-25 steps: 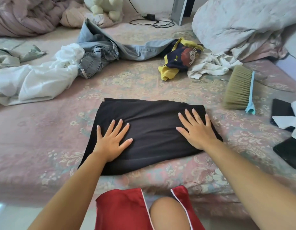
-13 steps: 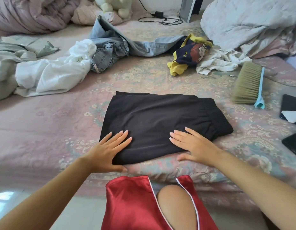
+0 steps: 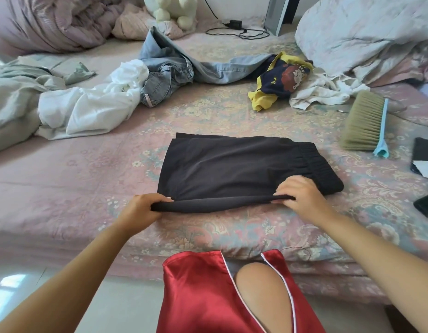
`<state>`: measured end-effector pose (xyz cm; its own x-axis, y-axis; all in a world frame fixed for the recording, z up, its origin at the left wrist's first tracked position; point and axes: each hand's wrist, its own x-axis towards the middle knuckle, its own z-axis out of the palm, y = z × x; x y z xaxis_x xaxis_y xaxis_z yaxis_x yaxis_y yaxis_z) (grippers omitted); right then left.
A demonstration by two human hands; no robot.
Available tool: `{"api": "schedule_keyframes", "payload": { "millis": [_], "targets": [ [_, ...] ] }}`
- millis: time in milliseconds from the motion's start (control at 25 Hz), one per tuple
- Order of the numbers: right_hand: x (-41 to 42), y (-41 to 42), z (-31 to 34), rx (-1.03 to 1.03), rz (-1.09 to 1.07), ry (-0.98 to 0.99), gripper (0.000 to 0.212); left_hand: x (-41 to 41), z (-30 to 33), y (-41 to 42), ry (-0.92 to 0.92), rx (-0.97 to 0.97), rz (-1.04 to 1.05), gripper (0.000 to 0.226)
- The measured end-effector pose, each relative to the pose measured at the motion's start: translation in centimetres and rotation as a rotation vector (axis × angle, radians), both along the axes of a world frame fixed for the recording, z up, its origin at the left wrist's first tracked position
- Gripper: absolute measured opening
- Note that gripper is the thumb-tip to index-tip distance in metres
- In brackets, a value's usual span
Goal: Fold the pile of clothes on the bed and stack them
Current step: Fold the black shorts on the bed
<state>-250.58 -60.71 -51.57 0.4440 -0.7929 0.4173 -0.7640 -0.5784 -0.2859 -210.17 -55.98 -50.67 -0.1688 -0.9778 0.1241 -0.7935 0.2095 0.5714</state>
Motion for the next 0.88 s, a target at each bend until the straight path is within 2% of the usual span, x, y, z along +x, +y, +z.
{"api": "schedule_keyframes", "payload": {
  "millis": [40,120,160,200,280,440,600,640,680,720,800,880],
  "targets": [
    [-0.2,-0.1,0.2,0.062,-0.066,-0.082,0.032,0.0,0.3,-0.2,0.136,0.095,0.095,0.028],
    [-0.4,-0.6,0.8,0.214,-0.260,-0.232,0.031,-0.5,1.1,-0.6,0.447,0.221,0.254,0.023],
    [-0.3,-0.7,0.9,0.273,-0.331,-0.227,0.029,-1.0,1.4,-0.9,0.558,0.232,0.321,0.019],
    [-0.1,-0.8,0.6,0.268,-0.380,-0.159,0.030,-1.4,1.4,-1.2,0.592,0.227,0.380,0.013],
    [0.7,-0.8,0.5,0.234,-0.473,-0.011,0.036,-2.5,0.7,-2.0,0.457,0.229,0.473,0.019],
    [2.1,-0.6,0.5,0.157,-0.626,0.073,0.029,-2.6,-0.9,-2.9,0.013,0.211,0.530,0.037],
    [2.2,0.2,-0.2,-0.147,-0.658,0.244,0.026,-1.9,-2.1,-2.8,-0.260,0.053,0.534,0.043],
    [2.7,0.4,-0.4,-0.255,-0.593,0.250,0.019,-2.3,-2.2,-2.6,-0.295,-0.005,0.539,0.044],
    [3.7,0.5,-0.5,-0.329,-0.457,0.228,0.021,-2.6,-2.3,-2.4,-0.303,-0.036,0.538,0.044],
    [5.3,0.8,-0.9,-0.335,-0.259,0.206,0.033,-2.8,-2.6,-2.2,-0.287,-0.046,0.535,0.044],
    [8.9,1.6,-1.7,-0.181,0.055,0.250,0.047,-2.5,-2.8,-2.2,-0.240,-0.036,0.518,0.044],
    [10.9,1.9,-2.3,0.047,0.083,0.351,0.056,-1.7,-2.6,-2.4,-0.221,-0.023,0.515,0.047]
  ]
}}
